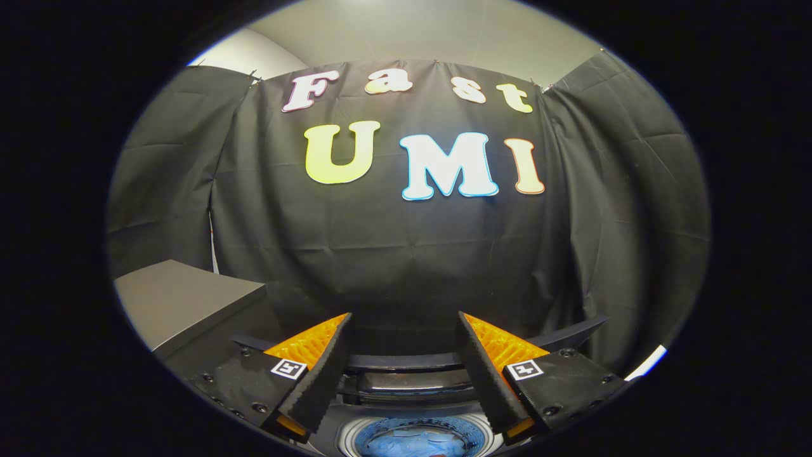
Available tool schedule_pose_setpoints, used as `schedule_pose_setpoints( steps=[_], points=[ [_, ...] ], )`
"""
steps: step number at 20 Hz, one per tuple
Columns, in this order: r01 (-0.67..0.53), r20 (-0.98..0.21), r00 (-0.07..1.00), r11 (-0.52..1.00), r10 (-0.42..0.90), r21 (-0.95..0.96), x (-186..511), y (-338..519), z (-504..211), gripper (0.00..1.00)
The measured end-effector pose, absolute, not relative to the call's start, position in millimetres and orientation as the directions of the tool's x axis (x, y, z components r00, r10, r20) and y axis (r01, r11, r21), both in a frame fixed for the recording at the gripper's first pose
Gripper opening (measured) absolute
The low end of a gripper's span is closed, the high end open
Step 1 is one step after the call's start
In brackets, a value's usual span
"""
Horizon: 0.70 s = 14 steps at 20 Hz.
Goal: Put the clothes into the washing machine and then close the washing machine lid.
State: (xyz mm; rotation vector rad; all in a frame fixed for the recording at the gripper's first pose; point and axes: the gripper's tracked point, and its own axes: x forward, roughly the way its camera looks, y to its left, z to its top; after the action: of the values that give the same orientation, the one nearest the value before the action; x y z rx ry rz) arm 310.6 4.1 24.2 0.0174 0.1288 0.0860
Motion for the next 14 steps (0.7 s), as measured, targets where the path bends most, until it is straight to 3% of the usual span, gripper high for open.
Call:
schedule_pose_setpoints(
  steps=[14],
  points=[
    [-0.079,-0.120,0.989,0.997,0.081,0.021,276.0,1.9,11.3,0.98]
  ],
)
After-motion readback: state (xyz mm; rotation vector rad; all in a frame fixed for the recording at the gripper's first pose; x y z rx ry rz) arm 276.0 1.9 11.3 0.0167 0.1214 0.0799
